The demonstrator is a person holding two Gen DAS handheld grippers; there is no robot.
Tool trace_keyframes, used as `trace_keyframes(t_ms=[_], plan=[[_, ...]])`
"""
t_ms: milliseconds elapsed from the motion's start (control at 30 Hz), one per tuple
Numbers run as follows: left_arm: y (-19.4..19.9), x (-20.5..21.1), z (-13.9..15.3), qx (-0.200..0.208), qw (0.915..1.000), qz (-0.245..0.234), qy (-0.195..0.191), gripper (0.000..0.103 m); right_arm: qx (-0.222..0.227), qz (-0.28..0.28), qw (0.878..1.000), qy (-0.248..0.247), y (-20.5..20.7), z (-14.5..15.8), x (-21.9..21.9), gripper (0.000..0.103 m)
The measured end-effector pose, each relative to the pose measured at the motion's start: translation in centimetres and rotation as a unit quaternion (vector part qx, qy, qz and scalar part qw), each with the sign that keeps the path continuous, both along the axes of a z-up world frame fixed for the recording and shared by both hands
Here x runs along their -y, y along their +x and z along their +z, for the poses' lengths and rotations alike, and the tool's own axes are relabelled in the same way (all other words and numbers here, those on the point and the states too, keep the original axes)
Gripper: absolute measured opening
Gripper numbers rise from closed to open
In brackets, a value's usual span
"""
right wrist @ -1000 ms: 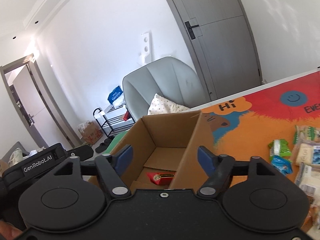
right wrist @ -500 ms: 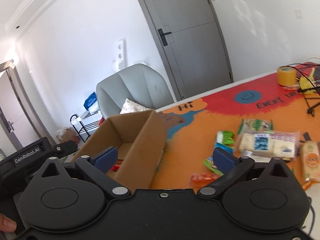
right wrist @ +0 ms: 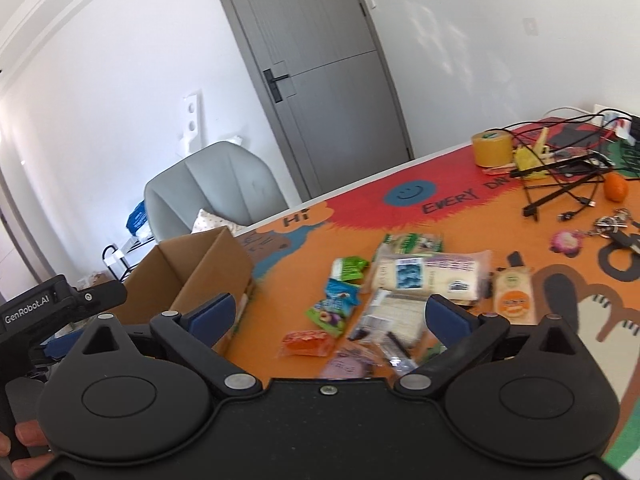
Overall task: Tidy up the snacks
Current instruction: 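Move both tools back to the snack pile, then grasp the purple pastry pack with the left tool while the right tool grasps the green bag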
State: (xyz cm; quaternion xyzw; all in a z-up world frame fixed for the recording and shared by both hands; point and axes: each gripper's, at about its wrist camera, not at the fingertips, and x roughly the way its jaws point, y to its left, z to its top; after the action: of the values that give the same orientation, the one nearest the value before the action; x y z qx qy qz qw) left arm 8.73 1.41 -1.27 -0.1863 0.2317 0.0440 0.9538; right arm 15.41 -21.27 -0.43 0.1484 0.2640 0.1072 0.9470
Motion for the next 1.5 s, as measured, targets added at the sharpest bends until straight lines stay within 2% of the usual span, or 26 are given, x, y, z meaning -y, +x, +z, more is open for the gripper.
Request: trace_keyframes(t_ms=[333, 667, 967, 1067, 1233, 1500], plan=[[0.7, 3.1, -0.9, -0.014, 0.9993, -0.035, 0.000, 0.097, -0.002, -0.041, 0.999, -0.016, -1.1, -0.4, 4.2, 0.103], [0.9, 6.4, -2.4, -0.021, 0.9967, -0.078, 0.008, 0.097, -0.014, -0.053, 0.998, -0.017, -1.5, -1.5, 7.0, 0.103], [1.6, 8.7, -4.2, -0.030, 0.9946, -0.098, 0.014, 0.096, -0.028, -0.058, 0.998, -0.010, -0.9, -3.4, 8.5, 0.102], [2.0, 9.3, -4.9, -0.035, 0.9945, -0.097, 0.016, 0.095, -0.036, -0.057, 0.998, -0.002, -0.7, -4.0, 8.9, 0.098], [2.7, 10.2, -6.4, -0.050, 0.9935, -0.101, 0.018, 0.092, -0.054, -0.038, 0.998, 0.017, 0.0, -5.3, 8.6, 0.080], [4.0, 11.0, -8.5, -0.078, 0.9916, -0.102, 0.019, 0.084, -0.073, -0.024, 0.996, 0.047, 1.1, -7.0, 7.6, 0.067]])
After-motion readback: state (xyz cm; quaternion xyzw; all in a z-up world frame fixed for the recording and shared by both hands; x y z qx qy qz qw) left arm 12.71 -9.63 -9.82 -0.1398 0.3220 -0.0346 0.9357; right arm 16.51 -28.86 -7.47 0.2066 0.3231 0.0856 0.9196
